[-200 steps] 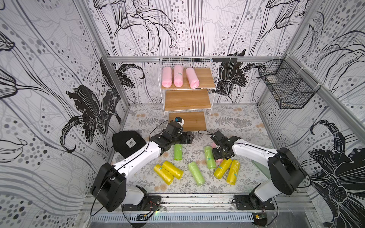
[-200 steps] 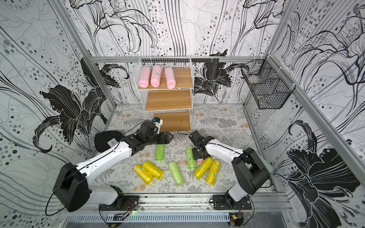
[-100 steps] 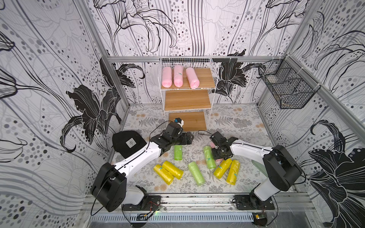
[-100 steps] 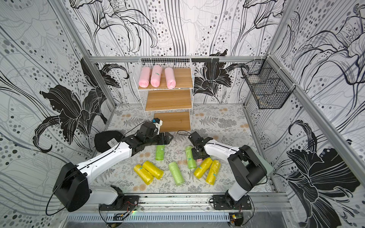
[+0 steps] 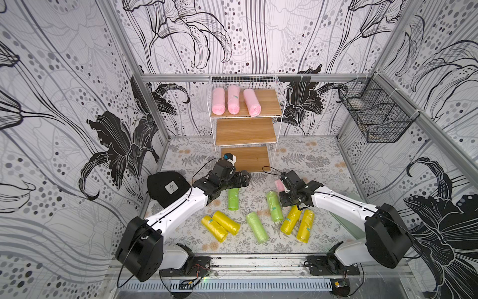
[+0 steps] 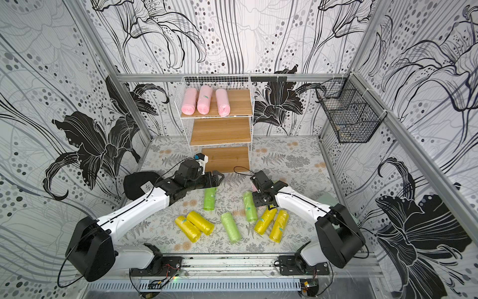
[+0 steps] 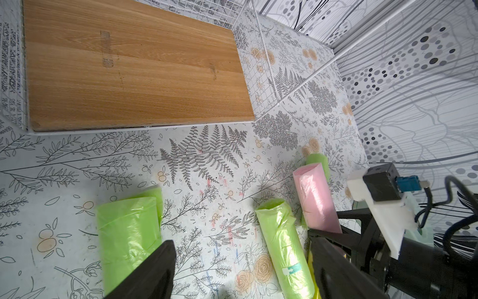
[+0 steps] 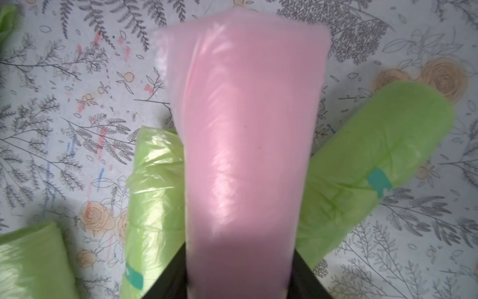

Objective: Sort the rolls of trash bags by color and place them on the shelf
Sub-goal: Pick up the roll of trash bags from the center of the board.

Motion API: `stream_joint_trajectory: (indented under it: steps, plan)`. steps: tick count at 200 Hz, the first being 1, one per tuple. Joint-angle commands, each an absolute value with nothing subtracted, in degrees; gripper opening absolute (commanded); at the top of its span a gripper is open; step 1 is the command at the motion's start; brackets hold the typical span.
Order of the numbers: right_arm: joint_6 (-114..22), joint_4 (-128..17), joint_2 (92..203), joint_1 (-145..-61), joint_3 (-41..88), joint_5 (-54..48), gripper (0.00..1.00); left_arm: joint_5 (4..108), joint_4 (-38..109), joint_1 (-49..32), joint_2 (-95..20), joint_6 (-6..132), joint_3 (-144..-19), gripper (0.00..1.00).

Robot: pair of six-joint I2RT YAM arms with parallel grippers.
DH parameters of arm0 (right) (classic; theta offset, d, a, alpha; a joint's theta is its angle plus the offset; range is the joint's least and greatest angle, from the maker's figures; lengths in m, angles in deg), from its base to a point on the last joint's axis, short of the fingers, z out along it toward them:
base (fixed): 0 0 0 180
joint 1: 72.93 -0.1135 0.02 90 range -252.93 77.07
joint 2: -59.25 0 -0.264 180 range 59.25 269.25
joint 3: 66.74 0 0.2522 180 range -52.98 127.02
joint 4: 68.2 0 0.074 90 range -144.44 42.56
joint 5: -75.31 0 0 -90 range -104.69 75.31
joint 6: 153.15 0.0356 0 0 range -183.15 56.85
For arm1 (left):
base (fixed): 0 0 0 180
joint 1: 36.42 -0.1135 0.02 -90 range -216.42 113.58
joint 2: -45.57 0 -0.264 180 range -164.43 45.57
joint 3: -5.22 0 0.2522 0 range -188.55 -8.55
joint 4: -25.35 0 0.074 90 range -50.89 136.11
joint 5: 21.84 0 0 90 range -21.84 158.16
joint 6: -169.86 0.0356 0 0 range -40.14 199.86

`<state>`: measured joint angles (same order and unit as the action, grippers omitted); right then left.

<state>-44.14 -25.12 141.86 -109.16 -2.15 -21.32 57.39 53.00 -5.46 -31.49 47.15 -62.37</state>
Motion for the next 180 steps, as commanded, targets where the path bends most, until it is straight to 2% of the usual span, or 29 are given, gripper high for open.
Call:
stream_joint_trajectory:
  steps: [1, 25, 54, 94, 118, 180]
  plan:
    - [-45.0, -25.8, 143.9, -109.0, 0.5, -20.3, 0.53, 56.0, 50.0, -5.8, -30.9, 46.3, -62.0, 0.84]
    - [-44.1, -25.1, 149.3, -109.0, 2.8, -20.9, 0.56, 55.9, 49.9, -5.8, -31.0, 46.2, -62.1, 0.85]
    - [-44.3, -25.4, 153.1, -109.0, 5.3, -24.2, 0.67, 55.7, 49.8, -5.8, -31.2, 46.3, -62.2, 0.84]
    - [-45.6, -28.2, 154.7, -109.0, 7.7, -18.0, 0.74, 56.4, 50.3, -5.8, -31.3, 47.0, -62.1, 0.84]
    - [-45.8, -29.4, 154.5, -109.0, 7.1, -14.7, 0.76, 56.7, 50.4, -5.9, -31.3, 47.3, -61.9, 0.85]
    - [-45.7, -24.6, 157.2, -107.6, 8.2, -22.9, 0.69, 56.9, 51.2, -5.8, -31.5, 48.0, -61.9, 0.84]
